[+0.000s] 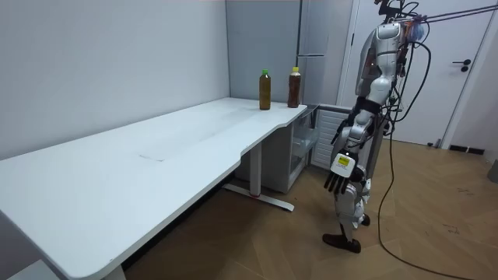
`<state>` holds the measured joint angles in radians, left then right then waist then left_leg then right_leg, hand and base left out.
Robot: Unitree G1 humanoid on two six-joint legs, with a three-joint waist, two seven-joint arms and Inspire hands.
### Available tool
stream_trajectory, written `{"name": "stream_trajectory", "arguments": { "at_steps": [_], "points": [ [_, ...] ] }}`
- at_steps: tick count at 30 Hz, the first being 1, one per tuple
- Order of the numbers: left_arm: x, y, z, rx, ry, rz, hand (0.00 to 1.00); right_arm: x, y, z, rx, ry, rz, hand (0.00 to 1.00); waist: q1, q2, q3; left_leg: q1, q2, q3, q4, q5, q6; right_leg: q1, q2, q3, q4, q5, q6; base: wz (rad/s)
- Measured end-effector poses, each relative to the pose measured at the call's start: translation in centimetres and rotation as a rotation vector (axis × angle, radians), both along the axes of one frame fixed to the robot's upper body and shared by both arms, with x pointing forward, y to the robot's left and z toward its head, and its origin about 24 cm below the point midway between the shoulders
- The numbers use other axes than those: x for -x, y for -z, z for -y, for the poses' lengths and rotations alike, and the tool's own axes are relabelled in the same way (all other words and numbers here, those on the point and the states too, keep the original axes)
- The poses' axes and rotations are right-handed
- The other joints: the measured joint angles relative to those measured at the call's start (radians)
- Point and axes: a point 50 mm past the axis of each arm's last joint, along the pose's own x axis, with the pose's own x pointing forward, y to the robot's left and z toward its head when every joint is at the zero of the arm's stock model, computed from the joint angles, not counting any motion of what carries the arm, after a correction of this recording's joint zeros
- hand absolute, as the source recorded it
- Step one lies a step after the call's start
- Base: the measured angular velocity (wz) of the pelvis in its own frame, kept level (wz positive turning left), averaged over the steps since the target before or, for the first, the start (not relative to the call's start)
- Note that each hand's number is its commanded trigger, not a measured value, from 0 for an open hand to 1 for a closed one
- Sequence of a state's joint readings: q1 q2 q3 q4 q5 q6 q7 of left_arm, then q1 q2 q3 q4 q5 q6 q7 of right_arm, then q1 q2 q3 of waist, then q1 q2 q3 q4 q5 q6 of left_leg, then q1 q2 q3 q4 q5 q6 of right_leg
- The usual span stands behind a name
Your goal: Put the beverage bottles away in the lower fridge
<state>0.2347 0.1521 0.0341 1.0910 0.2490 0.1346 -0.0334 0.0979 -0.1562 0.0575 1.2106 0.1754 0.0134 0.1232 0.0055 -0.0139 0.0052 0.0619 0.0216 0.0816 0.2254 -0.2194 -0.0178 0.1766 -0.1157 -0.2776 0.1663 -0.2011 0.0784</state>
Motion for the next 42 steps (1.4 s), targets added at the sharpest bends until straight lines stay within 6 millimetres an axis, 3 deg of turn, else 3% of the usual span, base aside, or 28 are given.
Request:
{"name": "stream_trajectory", "arguments": {
  "at_steps": [10, 18, 29, 32, 33, 34, 35, 42],
  "points": [
    [0.8, 0.0, 0.1, 0.012, 0.011, -0.041, 0.00, 0.1, 0.0, 0.0, -0.013, 0.010, -0.007, 0.00, 0.000, -0.002, 0.0009, -0.002, -0.001, -0.003, 0.000, 0.000, 0.000, 0.000, -0.001, -0.005, -0.001, 0.000, 0.000, 0.00],
    [1.6, 0.1, 0.1, 0.021, 0.000, -0.077, 0.00, 0.1, 0.0, -0.1, -0.030, 0.021, -0.004, 0.00, 0.000, -0.015, -0.0011, -0.005, -0.005, -0.003, 0.000, 0.000, 0.000, 0.002, -0.004, -0.011, -0.025, -0.002, 0.003, 0.00],
    [0.8, 0.2, 0.5, -0.002, -0.018, -0.048, 0.00, 0.3, 0.1, -0.2, -0.030, 0.019, -0.015, 0.00, 0.000, -0.020, -0.0010, -0.010, -0.005, -0.027, 0.013, -0.006, -0.003, 0.019, 0.001, -0.024, -0.028, -0.002, 0.003, 0.06],
    [0.5, 0.1, 0.0, -0.038, -0.097, -0.015, 0.00, 0.4, 0.1, -0.2, -0.030, 0.021, -0.020, 0.00, 0.003, -0.020, -0.0008, -0.013, -0.003, -0.028, 0.016, -0.008, -0.003, 0.018, 0.003, -0.024, -0.022, -0.002, 0.002, 0.00],
    [0.4, 0.0, -0.2, -0.054, -0.146, -0.001, 0.00, 0.5, 0.1, -0.2, -0.030, 0.024, -0.026, 0.00, 0.004, -0.010, -0.0054, -0.012, -0.003, -0.028, 0.018, -0.008, -0.003, 0.017, 0.002, -0.025, -0.017, -0.002, 0.002, 0.00],
    [0.8, 0.0, -0.3, -0.067, -0.207, 0.004, 0.00, 0.5, 0.1, -0.1, -0.029, 0.026, -0.033, 0.00, 0.005, -0.014, -0.0004, -0.009, -0.003, -0.027, 0.021, -0.009, -0.002, 0.017, 0.002, -0.026, -0.015, -0.002, 0.002, 0.00],
    [0.9, 0.0, -0.3, -0.071, -0.241, 0.011, 0.00, 0.5, 0.1, -0.1, -0.029, 0.028, -0.035, 0.00, 0.005, -0.009, -0.0014, -0.010, -0.002, -0.027, 0.026, -0.011, -0.001, 0.017, 0.002, -0.027, -0.015, -0.002, 0.002, 0.00],
    [1.1, -0.3, -1.3, -0.123, -0.804, 0.147, 0.00, 1.0, 0.2, 0.2, -0.022, 0.062, -0.055, 0.00, 0.025, 0.001, -0.0010, -0.012, -0.004, -0.036, 0.041, -0.015, 0.000, 0.034, 0.001, -0.040, -0.016, -0.002, 0.002, 0.03]
  ]
}}
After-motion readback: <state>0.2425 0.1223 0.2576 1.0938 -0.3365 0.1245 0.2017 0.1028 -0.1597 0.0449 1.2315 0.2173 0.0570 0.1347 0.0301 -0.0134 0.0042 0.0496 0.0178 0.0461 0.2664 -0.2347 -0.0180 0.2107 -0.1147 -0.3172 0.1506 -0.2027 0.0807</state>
